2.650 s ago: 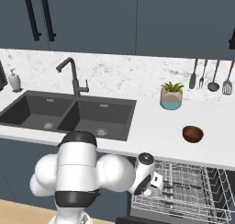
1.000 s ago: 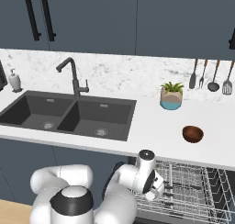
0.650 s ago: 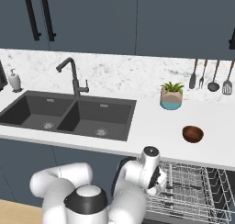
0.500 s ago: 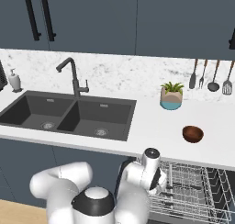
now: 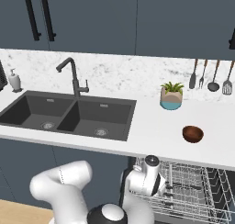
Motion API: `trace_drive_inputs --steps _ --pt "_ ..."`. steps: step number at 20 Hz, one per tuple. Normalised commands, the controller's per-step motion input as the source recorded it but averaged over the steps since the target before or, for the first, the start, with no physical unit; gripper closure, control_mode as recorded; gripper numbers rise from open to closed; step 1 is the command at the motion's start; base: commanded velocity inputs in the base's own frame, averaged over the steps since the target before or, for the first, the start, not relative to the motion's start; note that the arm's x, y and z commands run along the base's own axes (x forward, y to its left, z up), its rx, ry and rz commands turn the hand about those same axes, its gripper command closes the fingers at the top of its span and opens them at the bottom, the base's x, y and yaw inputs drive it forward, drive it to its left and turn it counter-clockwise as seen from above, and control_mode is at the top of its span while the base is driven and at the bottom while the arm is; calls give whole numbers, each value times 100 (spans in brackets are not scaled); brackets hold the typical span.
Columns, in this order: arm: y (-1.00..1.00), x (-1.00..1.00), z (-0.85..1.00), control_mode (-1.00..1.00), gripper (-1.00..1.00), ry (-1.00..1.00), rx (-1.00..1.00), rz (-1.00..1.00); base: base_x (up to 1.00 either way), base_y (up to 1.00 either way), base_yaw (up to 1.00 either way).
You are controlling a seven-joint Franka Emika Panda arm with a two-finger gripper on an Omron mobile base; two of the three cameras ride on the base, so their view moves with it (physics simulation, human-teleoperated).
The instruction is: Pick up the cup and bowl from the counter, place them in the dishwasher, and close the dishwasher door.
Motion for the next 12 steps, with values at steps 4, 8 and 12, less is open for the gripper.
trace_drive_inputs --steps 4,8,12 --pt "-14 -3 -18 -100 100 0 1 0 0 0 0" --pt "-6 -13 -33 -100 100 0 1 -5 0 0 0" --pt "0 -10 -36 -100 100 0 0 -5 0 0 0"
